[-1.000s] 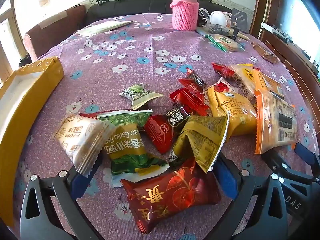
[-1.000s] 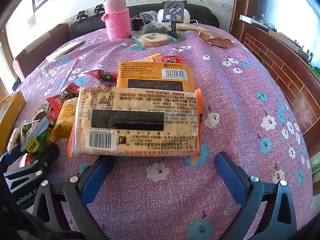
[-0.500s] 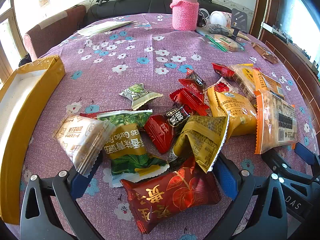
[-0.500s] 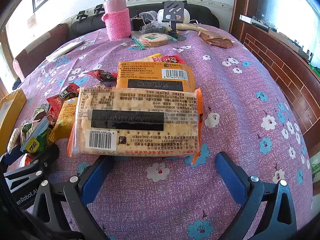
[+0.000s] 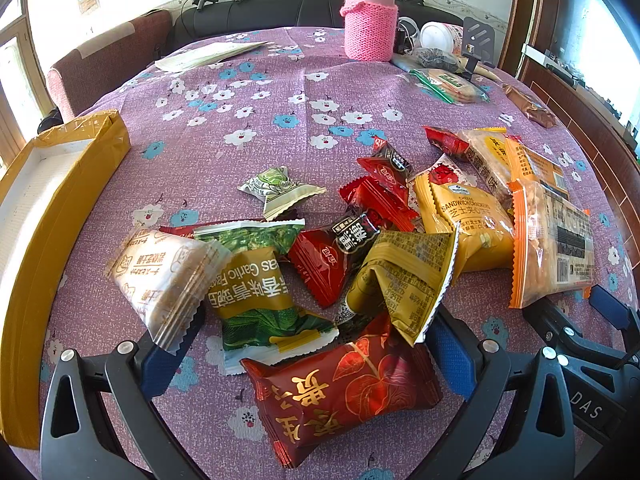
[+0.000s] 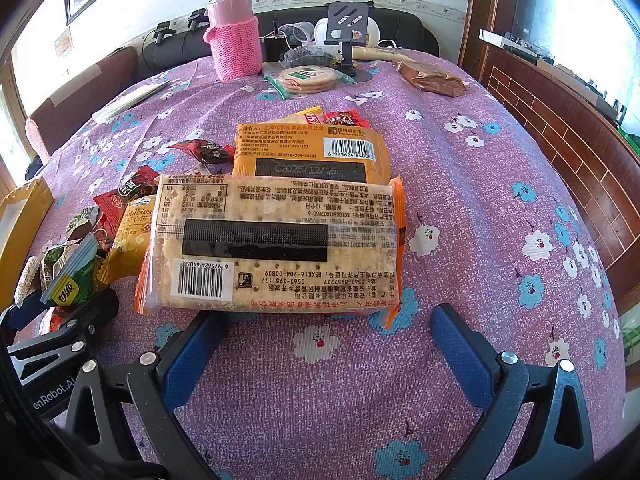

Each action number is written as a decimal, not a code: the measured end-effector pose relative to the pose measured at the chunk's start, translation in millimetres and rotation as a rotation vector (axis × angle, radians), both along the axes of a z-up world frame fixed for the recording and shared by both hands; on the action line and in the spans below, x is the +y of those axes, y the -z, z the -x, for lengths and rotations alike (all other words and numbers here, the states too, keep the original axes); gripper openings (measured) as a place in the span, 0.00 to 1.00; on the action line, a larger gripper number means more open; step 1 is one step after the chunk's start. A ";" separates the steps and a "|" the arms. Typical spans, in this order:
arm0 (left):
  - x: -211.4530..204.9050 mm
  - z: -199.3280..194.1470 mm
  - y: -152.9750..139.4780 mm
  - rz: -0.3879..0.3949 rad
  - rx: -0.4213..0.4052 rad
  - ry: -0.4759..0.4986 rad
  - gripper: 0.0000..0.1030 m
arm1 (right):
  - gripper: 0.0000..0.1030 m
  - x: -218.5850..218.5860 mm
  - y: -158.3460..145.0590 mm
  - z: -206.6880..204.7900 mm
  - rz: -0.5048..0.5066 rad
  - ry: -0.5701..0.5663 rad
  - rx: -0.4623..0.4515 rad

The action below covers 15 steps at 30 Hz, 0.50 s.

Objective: Organize snacks

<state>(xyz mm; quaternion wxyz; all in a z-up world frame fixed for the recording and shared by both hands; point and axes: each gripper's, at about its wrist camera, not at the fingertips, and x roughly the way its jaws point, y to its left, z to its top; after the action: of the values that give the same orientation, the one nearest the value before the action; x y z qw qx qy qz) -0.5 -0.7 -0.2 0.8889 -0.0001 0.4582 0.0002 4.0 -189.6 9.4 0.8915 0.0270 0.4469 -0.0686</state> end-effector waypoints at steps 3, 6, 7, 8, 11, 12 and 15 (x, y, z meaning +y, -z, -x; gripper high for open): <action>0.0 0.0 0.0 0.000 0.000 0.000 1.00 | 1.00 0.0 -0.3 0.1 0.000 0.000 0.000; -0.2 0.0 0.0 0.000 0.000 0.000 1.00 | 1.00 0.0 -0.1 0.1 0.000 0.000 0.000; -0.4 0.1 0.0 0.000 0.000 0.000 1.00 | 1.00 0.0 0.3 0.1 0.000 0.000 0.000; -0.5 0.1 0.0 0.000 0.000 0.000 1.00 | 1.00 0.0 0.1 0.2 0.000 0.000 0.000; -0.1 0.0 0.0 0.000 0.000 0.000 1.00 | 1.00 0.6 0.6 0.1 0.000 0.000 0.000; 0.1 0.0 0.0 0.001 0.000 -0.002 1.00 | 1.00 0.9 0.6 0.0 -0.002 0.007 -0.001; 0.0 0.4 -0.1 0.001 -0.007 -0.002 1.00 | 1.00 0.1 -0.5 -0.2 -0.004 0.011 -0.001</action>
<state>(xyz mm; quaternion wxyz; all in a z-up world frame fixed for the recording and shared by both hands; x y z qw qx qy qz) -0.9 -0.8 -0.1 0.8904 -0.0007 0.4552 0.0008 4.2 -189.5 9.9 0.8914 0.0313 0.4462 -0.0727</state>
